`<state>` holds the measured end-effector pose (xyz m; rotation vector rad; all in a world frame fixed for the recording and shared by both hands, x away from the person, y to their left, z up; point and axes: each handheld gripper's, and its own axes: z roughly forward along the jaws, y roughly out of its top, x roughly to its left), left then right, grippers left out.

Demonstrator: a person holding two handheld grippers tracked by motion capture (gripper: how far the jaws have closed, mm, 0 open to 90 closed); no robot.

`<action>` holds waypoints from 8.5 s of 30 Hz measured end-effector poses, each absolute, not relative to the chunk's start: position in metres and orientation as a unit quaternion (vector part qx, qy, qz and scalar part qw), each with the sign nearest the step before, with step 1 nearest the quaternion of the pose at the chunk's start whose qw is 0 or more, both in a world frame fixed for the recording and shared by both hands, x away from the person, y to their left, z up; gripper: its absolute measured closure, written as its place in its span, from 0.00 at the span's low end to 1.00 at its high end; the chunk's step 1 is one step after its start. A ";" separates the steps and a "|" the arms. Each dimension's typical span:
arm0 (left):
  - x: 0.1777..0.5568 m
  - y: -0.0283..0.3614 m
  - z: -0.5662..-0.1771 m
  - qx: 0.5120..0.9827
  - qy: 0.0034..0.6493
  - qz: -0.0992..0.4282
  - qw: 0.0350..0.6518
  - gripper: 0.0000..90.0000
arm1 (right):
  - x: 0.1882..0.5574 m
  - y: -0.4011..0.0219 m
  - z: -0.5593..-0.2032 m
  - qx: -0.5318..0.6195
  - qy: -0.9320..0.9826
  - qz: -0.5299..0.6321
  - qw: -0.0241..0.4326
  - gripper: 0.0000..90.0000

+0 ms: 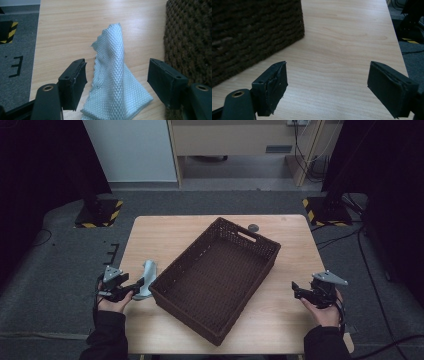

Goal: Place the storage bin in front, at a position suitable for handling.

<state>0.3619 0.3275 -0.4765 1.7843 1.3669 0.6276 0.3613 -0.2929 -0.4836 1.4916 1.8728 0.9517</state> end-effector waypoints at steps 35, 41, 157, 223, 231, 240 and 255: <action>0.351 0.278 -0.423 0.730 0.452 0.237 0.455 0.37 | 0.344 -0.205 -0.418 0.480 0.714 0.447 0.245 0.28; 0.353 0.260 -0.431 0.750 0.437 0.228 0.440 0.49 | 0.347 -0.182 -0.422 0.471 0.723 0.452 0.224 0.29; 0.355 0.230 -0.441 0.769 0.432 0.164 0.441 0.68 | 0.360 -0.169 -0.443 0.492 0.716 0.427 0.250 0.46; 0.370 0.307 -0.452 0.712 0.545 0.244 0.371 0.54 | 0.382 -0.192 -0.453 0.493 0.746 0.390 0.221 0.71; 0.381 0.303 -0.471 0.735 0.538 0.247 0.330 0.52 | 0.372 -0.205 -0.448 0.472 0.744 0.421 0.216 0.55; 0.394 0.302 -0.491 0.754 0.533 0.242 0.300 0.60 | 0.372 -0.204 -0.450 0.470 0.744 0.425 0.213 0.49; 0.402 0.308 -0.505 0.757 0.549 0.208 0.287 0.88 | 0.373 -0.202 -0.454 0.472 0.747 0.420 0.207 0.44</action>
